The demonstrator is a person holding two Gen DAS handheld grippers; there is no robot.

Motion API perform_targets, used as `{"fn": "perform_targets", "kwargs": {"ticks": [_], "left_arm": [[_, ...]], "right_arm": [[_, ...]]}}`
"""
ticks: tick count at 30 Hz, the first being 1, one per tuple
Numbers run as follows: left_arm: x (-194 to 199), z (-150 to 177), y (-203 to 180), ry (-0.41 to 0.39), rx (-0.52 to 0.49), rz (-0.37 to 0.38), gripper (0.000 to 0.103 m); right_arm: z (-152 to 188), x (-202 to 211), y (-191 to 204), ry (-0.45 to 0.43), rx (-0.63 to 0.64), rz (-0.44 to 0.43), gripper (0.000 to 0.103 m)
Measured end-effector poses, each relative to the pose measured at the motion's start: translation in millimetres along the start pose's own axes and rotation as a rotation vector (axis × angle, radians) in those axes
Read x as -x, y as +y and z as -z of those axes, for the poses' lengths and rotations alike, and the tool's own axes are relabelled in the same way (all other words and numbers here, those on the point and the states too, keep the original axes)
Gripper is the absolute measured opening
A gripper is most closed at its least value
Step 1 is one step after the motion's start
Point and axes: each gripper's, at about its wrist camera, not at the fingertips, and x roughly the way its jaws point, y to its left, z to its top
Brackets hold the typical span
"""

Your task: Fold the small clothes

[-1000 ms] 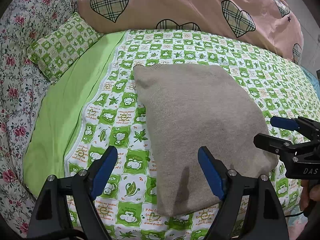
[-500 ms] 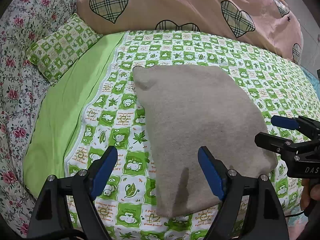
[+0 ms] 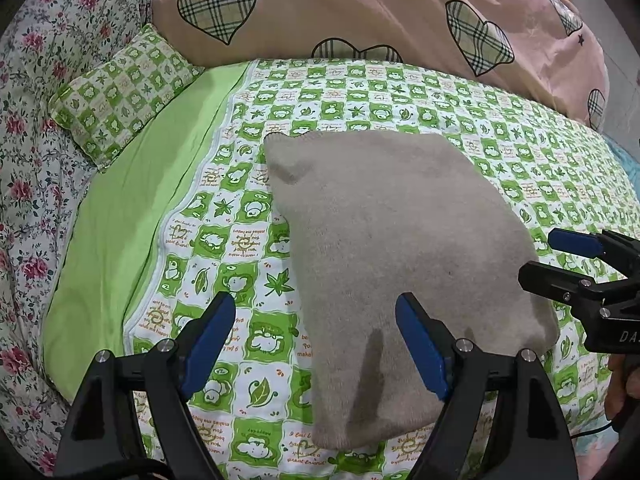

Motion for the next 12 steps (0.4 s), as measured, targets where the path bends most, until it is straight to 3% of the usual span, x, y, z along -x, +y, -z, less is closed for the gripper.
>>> {"fn": "perform_targets", "kwargs": {"ticks": [12], "left_arm": [[-5.4, -6.0, 2.0, 0.002, 0.006, -0.017, 0.082]], "right_arm": [[-6.7, -4.7, -4.1, -0.004, 0.001, -0.015, 0.083]]}}
